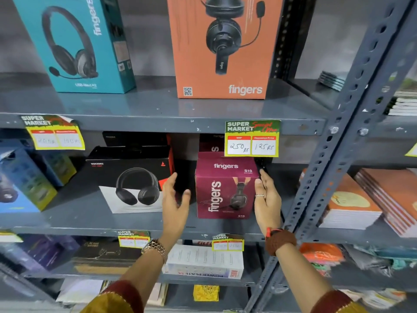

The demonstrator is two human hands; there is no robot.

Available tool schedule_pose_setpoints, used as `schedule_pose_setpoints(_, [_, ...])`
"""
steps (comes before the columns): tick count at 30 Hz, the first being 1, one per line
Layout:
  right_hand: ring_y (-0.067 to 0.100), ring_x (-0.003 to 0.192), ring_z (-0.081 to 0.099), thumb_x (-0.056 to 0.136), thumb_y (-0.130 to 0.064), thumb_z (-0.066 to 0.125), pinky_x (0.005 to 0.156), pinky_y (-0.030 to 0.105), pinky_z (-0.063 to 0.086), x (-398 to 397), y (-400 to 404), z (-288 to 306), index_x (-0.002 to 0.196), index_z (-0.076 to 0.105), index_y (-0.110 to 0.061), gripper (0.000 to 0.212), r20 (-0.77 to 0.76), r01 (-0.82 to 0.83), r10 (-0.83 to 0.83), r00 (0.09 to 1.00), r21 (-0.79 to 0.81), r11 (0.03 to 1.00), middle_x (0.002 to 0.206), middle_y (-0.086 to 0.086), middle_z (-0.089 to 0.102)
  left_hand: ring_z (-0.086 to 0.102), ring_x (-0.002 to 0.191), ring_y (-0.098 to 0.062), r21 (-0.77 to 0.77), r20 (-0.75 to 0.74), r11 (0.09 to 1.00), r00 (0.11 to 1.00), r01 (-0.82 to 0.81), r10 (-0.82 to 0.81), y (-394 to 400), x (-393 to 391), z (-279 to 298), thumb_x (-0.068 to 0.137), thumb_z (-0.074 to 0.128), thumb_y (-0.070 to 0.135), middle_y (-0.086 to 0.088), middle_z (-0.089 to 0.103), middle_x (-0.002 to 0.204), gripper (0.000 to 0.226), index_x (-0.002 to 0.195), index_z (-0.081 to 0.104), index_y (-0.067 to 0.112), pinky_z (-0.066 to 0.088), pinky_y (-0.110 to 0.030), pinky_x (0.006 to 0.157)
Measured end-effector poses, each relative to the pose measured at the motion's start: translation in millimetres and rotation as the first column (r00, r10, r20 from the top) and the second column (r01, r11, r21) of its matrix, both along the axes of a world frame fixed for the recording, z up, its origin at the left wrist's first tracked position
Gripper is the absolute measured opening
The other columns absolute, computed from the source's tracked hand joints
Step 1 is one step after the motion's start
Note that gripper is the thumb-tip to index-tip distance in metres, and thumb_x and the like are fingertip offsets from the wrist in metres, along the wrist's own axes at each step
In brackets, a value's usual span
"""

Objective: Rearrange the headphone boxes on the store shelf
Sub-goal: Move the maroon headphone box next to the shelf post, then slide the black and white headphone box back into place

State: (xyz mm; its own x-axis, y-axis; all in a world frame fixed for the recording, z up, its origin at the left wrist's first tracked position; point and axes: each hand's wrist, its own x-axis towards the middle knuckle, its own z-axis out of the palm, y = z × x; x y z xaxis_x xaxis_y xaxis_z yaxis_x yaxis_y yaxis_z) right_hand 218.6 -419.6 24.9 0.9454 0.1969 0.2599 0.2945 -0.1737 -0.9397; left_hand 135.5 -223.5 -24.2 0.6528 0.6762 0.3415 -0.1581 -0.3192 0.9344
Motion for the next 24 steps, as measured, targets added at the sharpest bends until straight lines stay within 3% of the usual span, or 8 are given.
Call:
schedule_pose_setpoints(3, [0.023,0.127,0.048,0.095,-0.02,0.041,0.106,0.027,0.037,-11.5,22.1,2.8,0.137,0.041,-0.019,0.042,0.053,-0.03,0.03,0.998,-0.001,1.0,0.138,0.008,0.051,0.041,0.132,-0.017,0.042,0.058,0.985,0.985,-0.168,0.165,25.5,-18.7,0.7,0.091,0.051,0.009,-0.004,0.04,0.144,0.05,0.138,0.036,0.018,0.034,-0.027,0.112])
schedule_pose_setpoints(6, [0.016,0.125,0.05,0.096,-0.021,0.044,0.097,0.0,0.03,-32.8,60.7,9.3,0.135,0.046,-0.017,0.04,0.135,-0.111,0.112,0.985,-0.015,0.994,0.138,0.004,0.052,0.042,0.129,-0.027,0.048,0.061,0.938,0.938,-0.344,0.341,65.9,-39.3,5.3,0.09,0.05,0.006,-0.008,0.034,0.147,0.052,0.138,0.035,0.017,0.038,-0.035,0.107])
schedule_pose_setpoints(10, [0.011,0.127,0.048,0.095,-0.024,0.045,0.101,0.014,0.037,-52.0,112.3,-1.2,0.137,0.044,-0.02,0.042,0.039,-0.265,0.264,0.964,0.007,0.964,0.141,-0.001,0.049,0.025,0.144,-0.021,-0.013,-0.06,0.914,0.912,-0.406,0.405,118.1,-61.4,8.1,0.094,0.045,0.014,-0.006,0.02,0.157,0.056,0.146,0.024,0.014,0.021,-0.027,0.112])
schedule_pose_setpoints(14, [0.01,0.134,0.036,0.094,-0.033,0.046,0.107,0.021,0.026,-58.3,171.2,-13.5,0.146,0.026,-0.021,0.058,-0.234,-0.344,0.337,0.912,0.013,0.939,0.152,-0.001,0.032,0.022,0.146,-0.02,-0.144,-0.244,0.934,0.927,-0.326,0.285,168.9,-77.2,12.5,0.097,0.045,0.027,-0.001,0.016,0.161,0.063,0.151,0.014,0.017,0.019,-0.032,0.117])
schedule_pose_setpoints(17, [0.015,0.134,0.035,0.092,-0.031,0.05,0.11,0.028,0.024,-59.6,201.6,-21.7,0.149,0.011,-0.022,0.07,-0.358,-0.326,0.294,0.886,-0.03,0.945,0.145,-0.004,0.037,0.025,0.146,-0.023,-0.252,-0.366,0.951,0.927,-0.177,0.075,198.5,-80.2,11.3,0.096,0.047,0.029,-0.004,0.02,0.16,0.067,0.151,0.01,0.021,0.021,-0.036,0.118])
schedule_pose_setpoints(20, [0.011,0.111,0.045,0.089,-0.016,0.056,0.095,0.023,0.03,-62.9,220.8,-30.7,0.149,0.01,-0.02,0.076,-0.385,-0.267,0.219,0.897,-0.075,0.961,0.136,0.005,0.05,0.025,0.145,-0.022,-0.26,-0.414,0.965,0.904,-0.011,-0.101,216.2,-77.5,4.1,0.095,0.049,0.022,-0.004,0.023,0.159,0.067,0.151,0.013,0.016,0.022,-0.037,0.118])
schedule_pose_setpoints(24, [0.011,0.103,0.047,0.086,-0.007,0.056,0.091,0.022,0.03,-68.9,245.5,-40.3,0.148,0.017,-0.019,0.074,-0.348,-0.094,0.042,0.936,-0.133,0.987,0.129,0.009,0.056,0.03,0.141,-0.016,-0.258,-0.361,0.955,0.903,0.145,-0.235,242.7,-82.2,-0.8,0.093,0.052,0.013,0.0,0.033,0.152,0.064,0.149,0.021,0.014,0.025,-0.037,0.118])
